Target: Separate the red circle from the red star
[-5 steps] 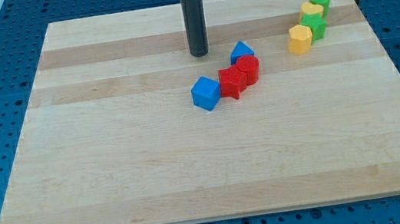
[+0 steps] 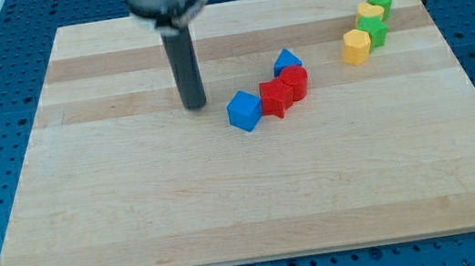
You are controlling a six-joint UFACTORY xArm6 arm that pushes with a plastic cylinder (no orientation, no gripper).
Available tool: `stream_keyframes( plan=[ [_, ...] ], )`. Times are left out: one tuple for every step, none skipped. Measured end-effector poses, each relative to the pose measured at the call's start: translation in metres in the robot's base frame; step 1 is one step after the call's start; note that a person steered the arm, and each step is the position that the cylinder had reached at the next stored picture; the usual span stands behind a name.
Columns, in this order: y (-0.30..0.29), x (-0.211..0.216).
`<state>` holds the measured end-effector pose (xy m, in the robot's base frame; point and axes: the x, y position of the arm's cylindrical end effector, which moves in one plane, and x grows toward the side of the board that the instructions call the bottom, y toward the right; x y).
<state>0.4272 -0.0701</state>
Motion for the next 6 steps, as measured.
stream_keyframes(
  plan=[
    [0.0, 0.001],
    [0.021, 0.087],
    [0.024, 0.087],
    [0.077, 0.042],
    [0.171, -0.044],
    [0.185, -0.052]
  ],
)
